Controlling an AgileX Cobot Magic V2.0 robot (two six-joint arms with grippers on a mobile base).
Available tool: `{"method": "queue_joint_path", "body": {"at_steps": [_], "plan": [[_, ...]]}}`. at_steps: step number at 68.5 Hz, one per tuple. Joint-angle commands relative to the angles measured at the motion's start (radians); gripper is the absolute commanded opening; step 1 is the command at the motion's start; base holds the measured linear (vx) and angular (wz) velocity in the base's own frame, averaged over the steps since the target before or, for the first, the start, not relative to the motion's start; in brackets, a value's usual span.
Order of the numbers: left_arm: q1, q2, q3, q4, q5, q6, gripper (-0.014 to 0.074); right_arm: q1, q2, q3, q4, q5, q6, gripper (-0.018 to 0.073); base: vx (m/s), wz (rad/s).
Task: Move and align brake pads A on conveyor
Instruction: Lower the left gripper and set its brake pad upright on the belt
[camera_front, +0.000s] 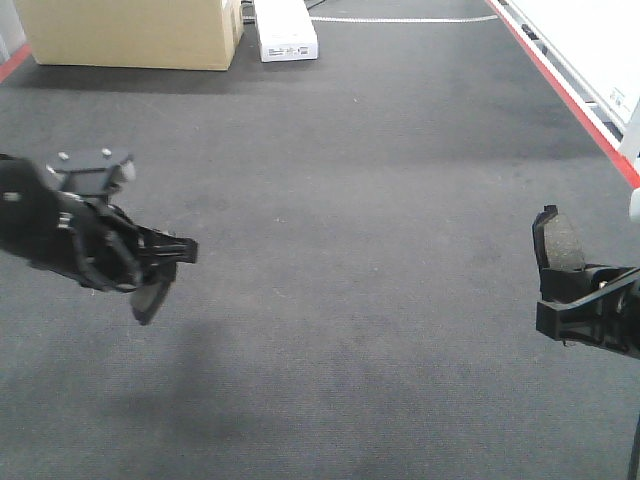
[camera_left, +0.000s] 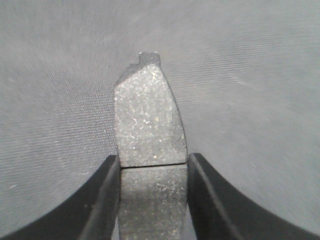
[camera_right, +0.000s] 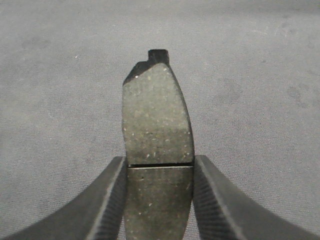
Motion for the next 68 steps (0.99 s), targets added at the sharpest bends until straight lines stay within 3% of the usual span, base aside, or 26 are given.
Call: {"method": "queue_joint_path", "body": {"at_steps": [1,17,30,46,56,68], "plan": [[-0.004,0.036,-0.064,-0.01,-0.054,-0.024,0.0104,-0.003,-0.01,-0.032,-0.01,-0.09,-0.004,0.0096,0.0,0.0],[-0.004,0.185,-0.129,-0.008,-0.026,-0.026,0.0109,-0.003,-0.01,-0.032,-0.01,-0.09,-0.004,0.0096,0.0,0.0],[-0.003,0.245,-0.134,-0.003,-0.033,-0.118,0.0118,-0.003,-0.01,-0.032,-0.01,-0.09,-0.004,0.0096,0.0,0.0],[-0.003,0.262,-0.134,-0.004,-0.021,-0.129,0.0145,-0.003,-0.01,-0.032,-0.01,-0.09,-0.004,0.0096,0.0,0.0],[-0.003,0.264,-0.134,-0.003,-0.007,-0.128,0.0208,-0.003,-0.01,-0.032,-0.01,-0.09,-0.004,0.0096,0.0,0.0],[-0.003,0.252,-0.134,0.015,-0.026,-0.127,0.0351,-0.003,-0.01,-0.032,-0.01,-0.09,-0.004,0.0096,0.0,0.0]]}}
